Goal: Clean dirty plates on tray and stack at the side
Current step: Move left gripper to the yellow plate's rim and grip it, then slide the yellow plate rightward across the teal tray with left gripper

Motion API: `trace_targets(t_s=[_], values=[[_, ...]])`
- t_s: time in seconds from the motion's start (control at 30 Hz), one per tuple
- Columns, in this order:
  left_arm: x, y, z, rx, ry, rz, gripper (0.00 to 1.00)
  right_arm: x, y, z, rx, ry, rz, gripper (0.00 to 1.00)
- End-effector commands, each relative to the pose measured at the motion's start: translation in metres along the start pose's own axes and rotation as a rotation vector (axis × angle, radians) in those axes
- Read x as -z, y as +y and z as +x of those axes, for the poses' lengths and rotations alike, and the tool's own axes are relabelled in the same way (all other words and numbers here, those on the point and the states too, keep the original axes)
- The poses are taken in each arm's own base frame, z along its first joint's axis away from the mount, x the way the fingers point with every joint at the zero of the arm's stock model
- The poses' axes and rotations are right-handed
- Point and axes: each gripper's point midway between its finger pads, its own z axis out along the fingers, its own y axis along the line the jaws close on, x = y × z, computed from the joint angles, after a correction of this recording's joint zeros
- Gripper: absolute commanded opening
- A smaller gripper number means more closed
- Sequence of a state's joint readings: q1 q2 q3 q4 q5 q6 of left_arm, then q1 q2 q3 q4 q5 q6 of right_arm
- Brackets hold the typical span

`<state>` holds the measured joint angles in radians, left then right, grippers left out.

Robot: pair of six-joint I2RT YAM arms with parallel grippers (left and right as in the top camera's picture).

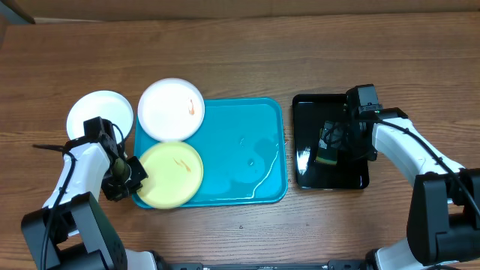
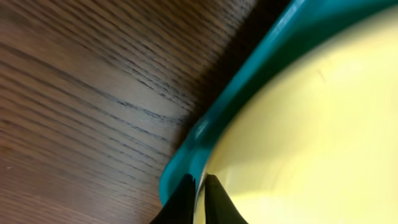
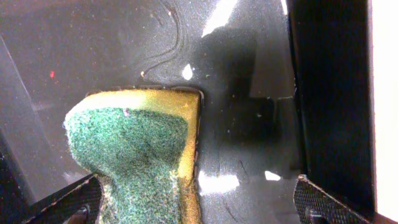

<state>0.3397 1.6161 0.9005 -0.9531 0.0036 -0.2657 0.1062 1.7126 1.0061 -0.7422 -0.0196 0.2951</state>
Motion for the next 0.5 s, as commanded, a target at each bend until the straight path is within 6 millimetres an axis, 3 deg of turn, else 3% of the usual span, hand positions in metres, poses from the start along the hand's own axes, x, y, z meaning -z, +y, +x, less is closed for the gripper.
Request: trace_targets(t_s=[0.0,0.27,0.47], values=[[-0.004,-0.011,0.011,-0.015,0.048,0.055,0.06,0.0,-0.003,-0.001,-0.006,-0.007,0.01,1.0],[-0.001,-0.041,0.032,-0.155,0.119,0.174,0.08,0.0,-0.003,-0.001,-0.006,-0.007,0.01,1.0],[-0.001,-0.077,0.041,-0.302,0.093,0.201,0.16,0.0,-0.003,-0.001,-0.006,-0.007,0.01,1.0]])
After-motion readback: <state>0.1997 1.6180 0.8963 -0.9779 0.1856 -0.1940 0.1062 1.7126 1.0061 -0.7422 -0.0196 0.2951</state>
